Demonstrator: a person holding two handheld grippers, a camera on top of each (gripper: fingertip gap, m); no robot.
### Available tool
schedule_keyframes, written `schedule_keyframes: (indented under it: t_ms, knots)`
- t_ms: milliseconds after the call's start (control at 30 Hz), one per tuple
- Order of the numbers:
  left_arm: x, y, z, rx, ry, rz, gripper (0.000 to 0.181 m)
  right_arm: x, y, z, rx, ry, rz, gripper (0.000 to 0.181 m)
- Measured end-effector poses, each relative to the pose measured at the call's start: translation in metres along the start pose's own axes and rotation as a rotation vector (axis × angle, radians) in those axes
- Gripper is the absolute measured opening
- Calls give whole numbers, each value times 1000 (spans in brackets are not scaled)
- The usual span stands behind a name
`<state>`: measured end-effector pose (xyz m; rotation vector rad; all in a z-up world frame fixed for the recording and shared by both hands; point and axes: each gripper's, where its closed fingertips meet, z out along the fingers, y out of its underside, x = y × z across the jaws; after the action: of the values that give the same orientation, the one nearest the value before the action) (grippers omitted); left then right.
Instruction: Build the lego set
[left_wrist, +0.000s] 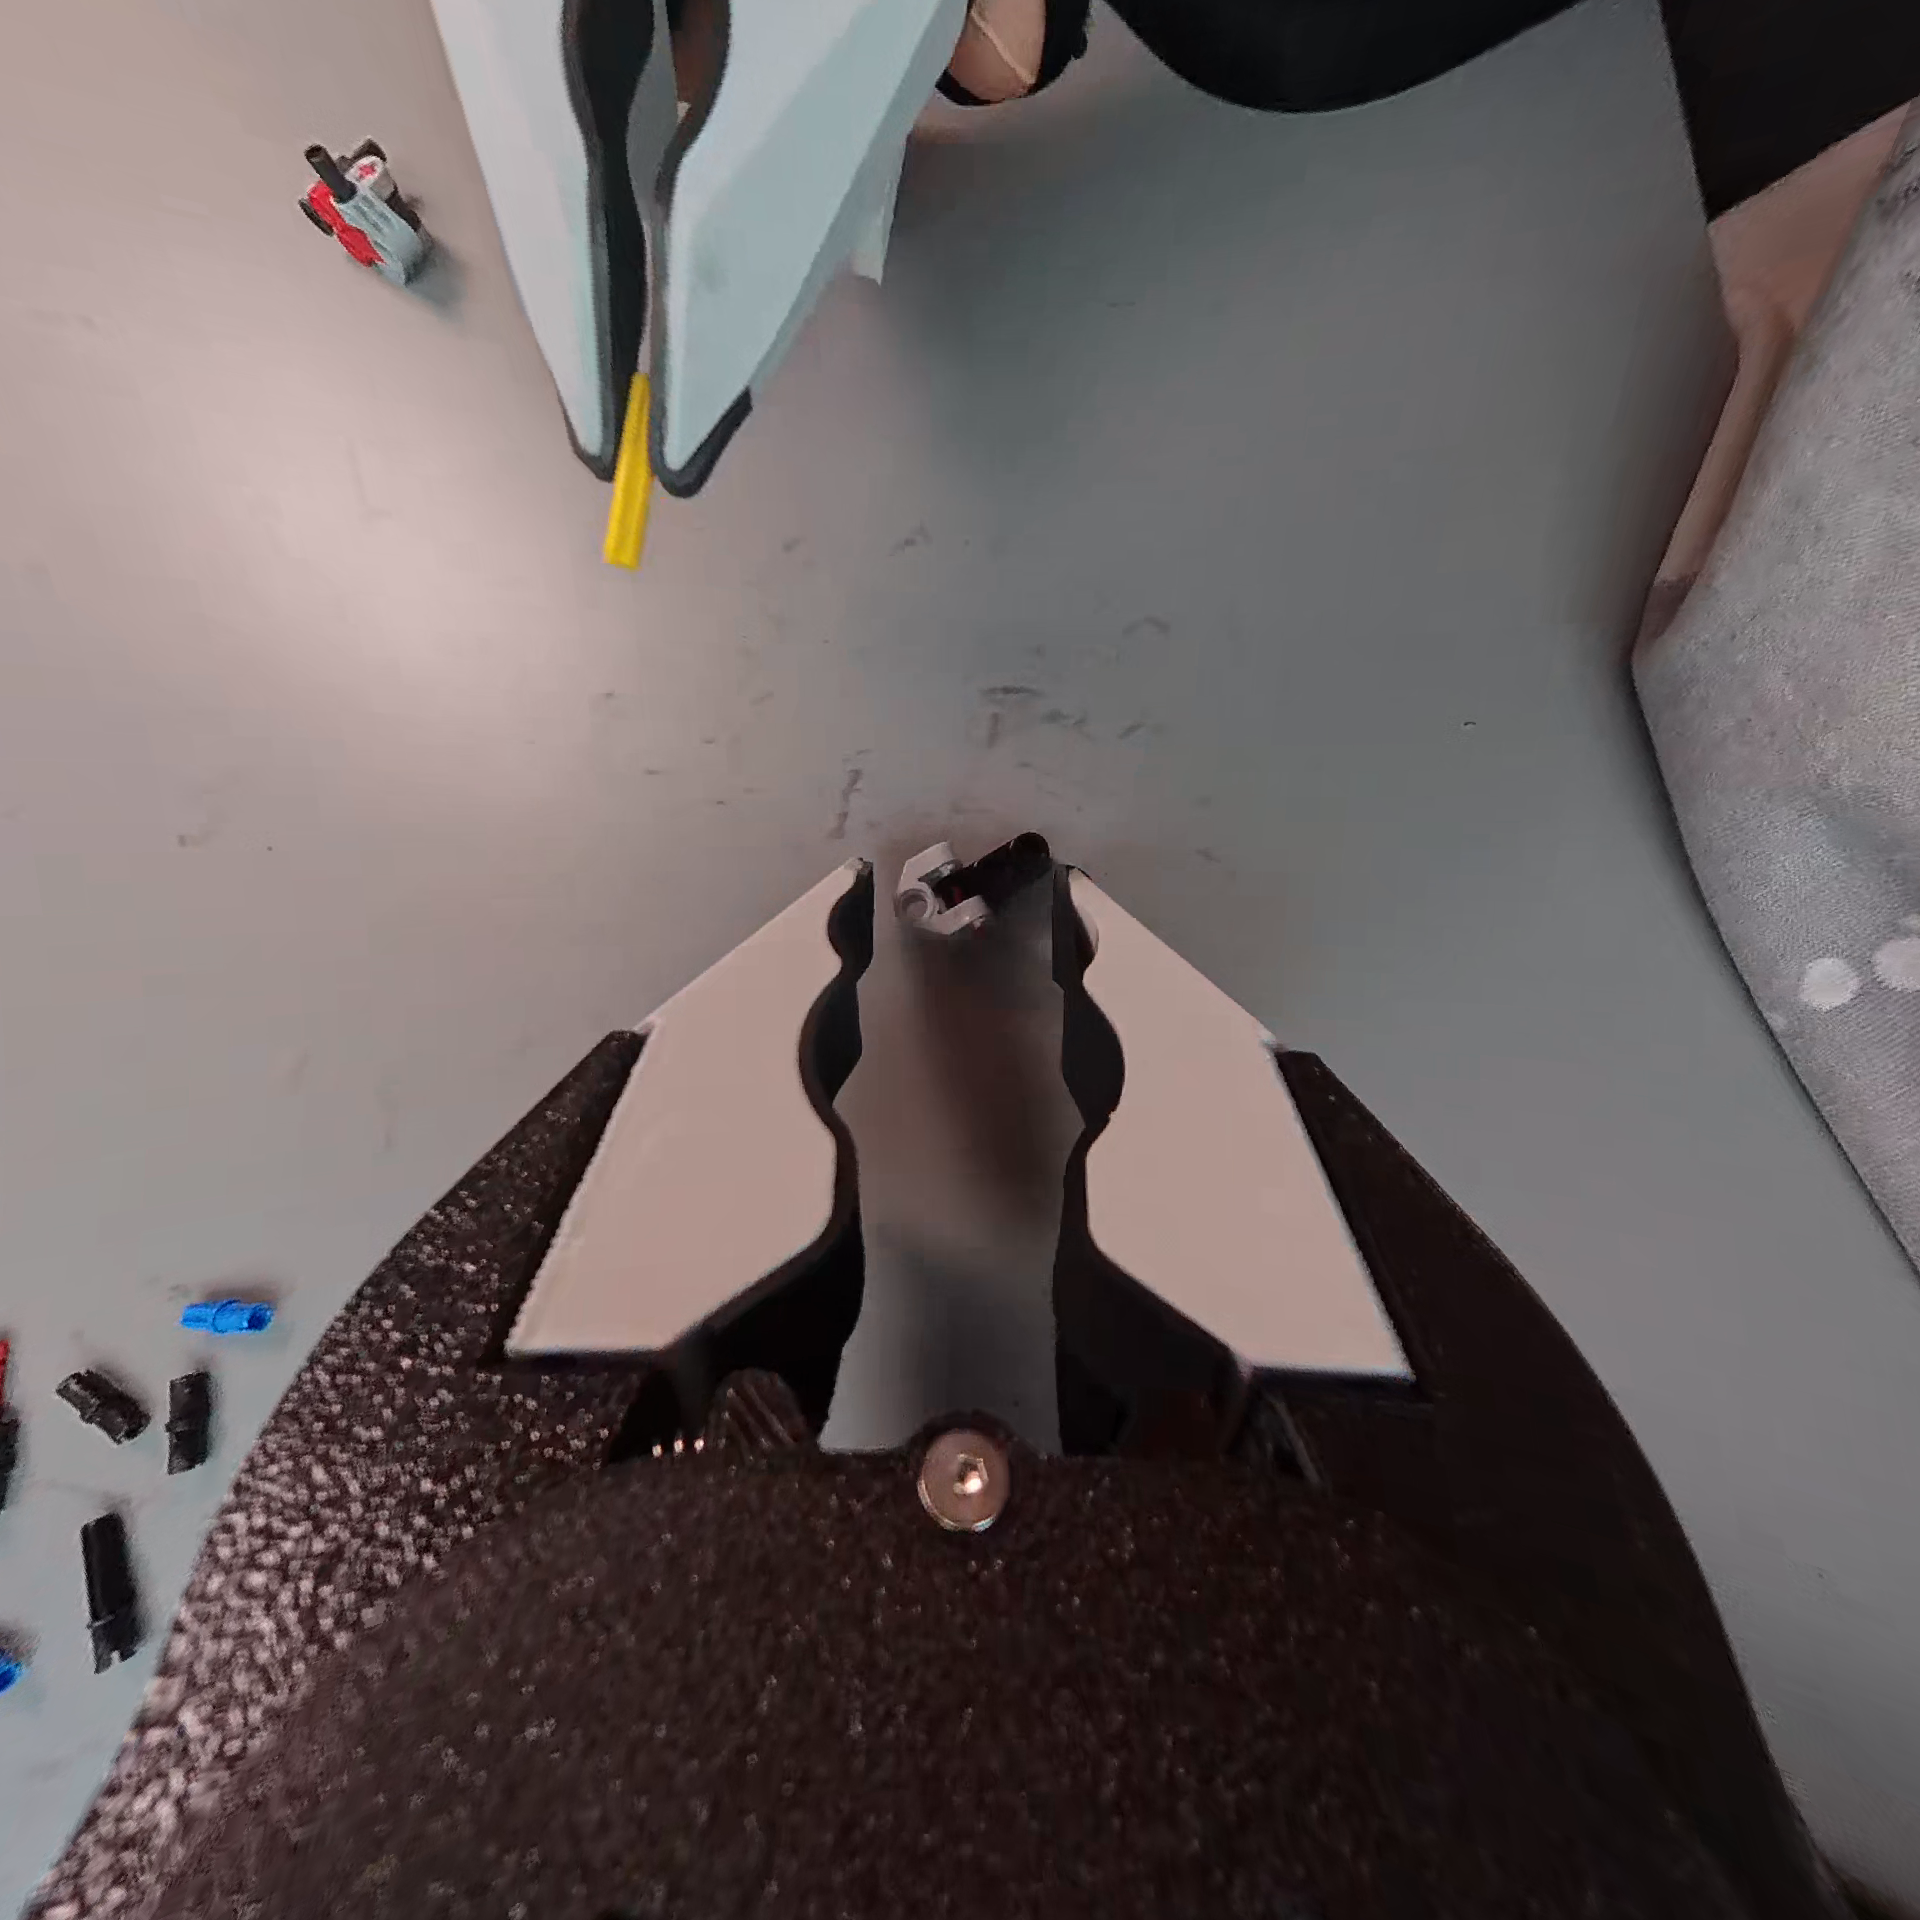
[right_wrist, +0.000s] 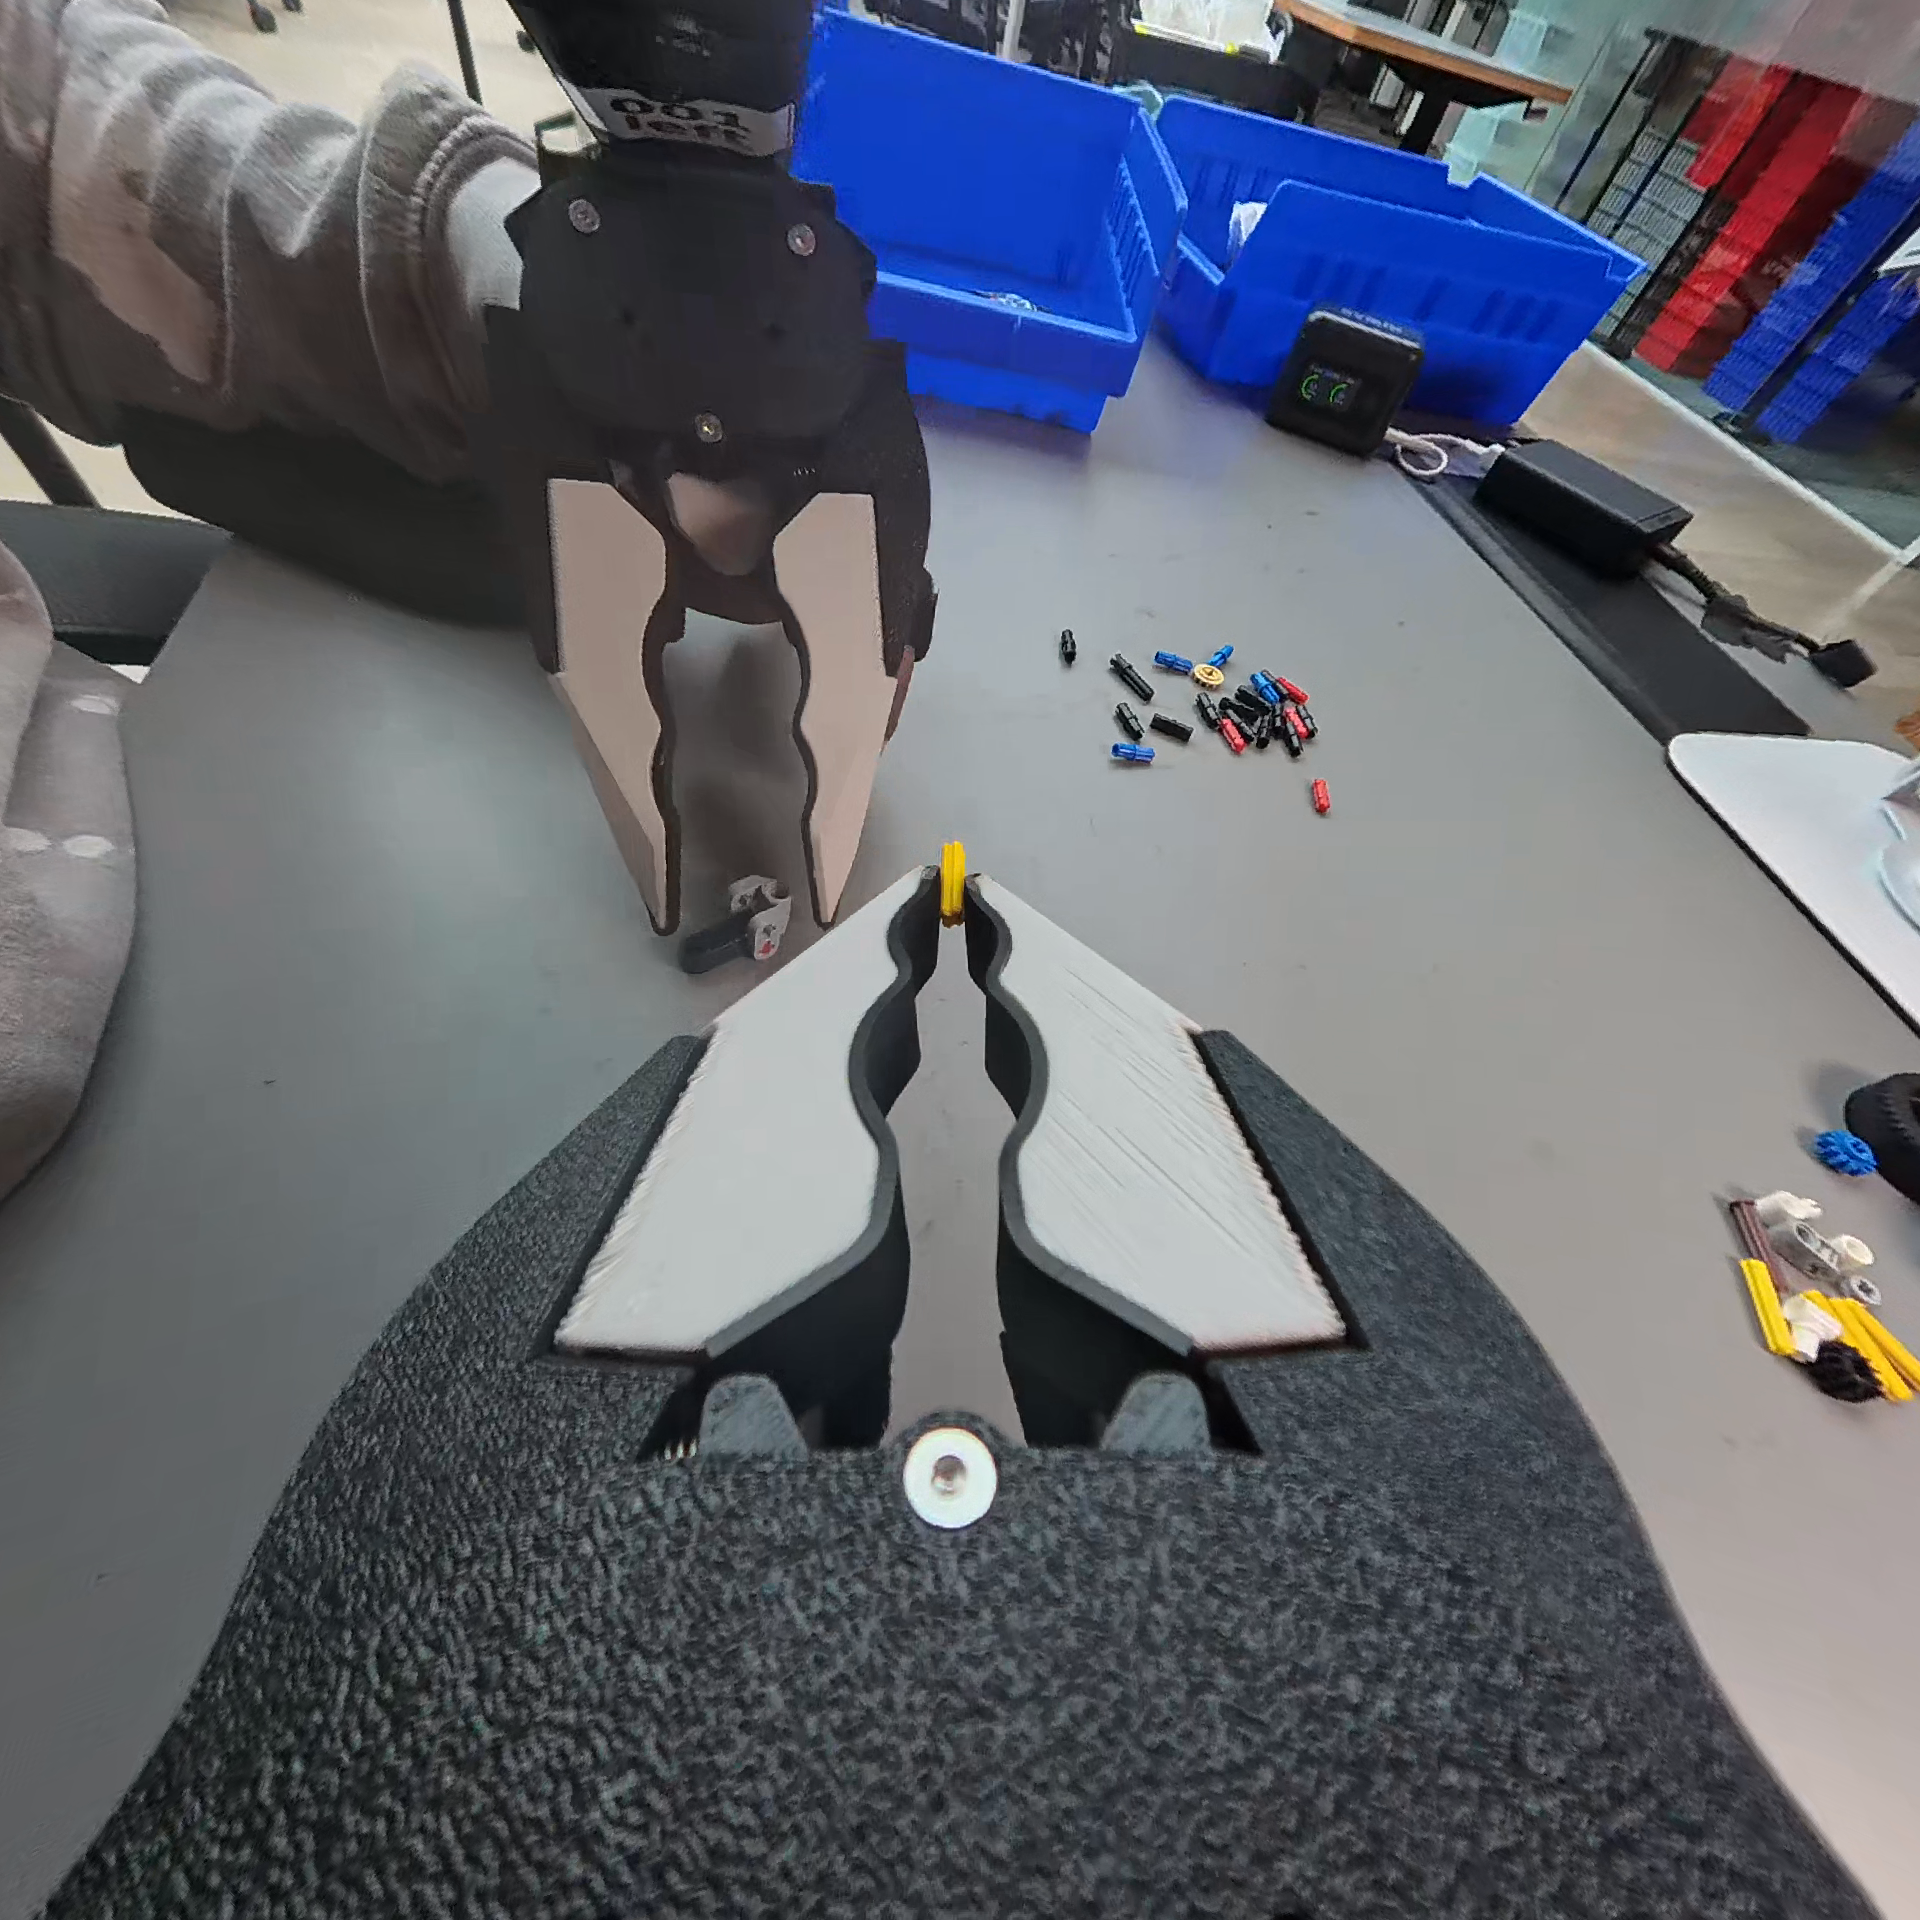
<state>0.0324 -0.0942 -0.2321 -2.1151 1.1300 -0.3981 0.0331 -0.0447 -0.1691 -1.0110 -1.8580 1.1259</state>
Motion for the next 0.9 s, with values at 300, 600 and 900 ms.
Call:
schedule_keyframes:
  t_ms: [300, 600, 900]
  knots:
    - [8, -12, -8, 117, 146, -132, 18, -45, 8, 4, -49, -215, -78, 3]
    - [2, -51, -41, 408, 286, -333, 18, -54, -8, 4, 39, -242, -87, 3]
    - [13, -49, -33, 361, 313, -300, 18, -66, -17, -1, 98, -343, 3, 3]
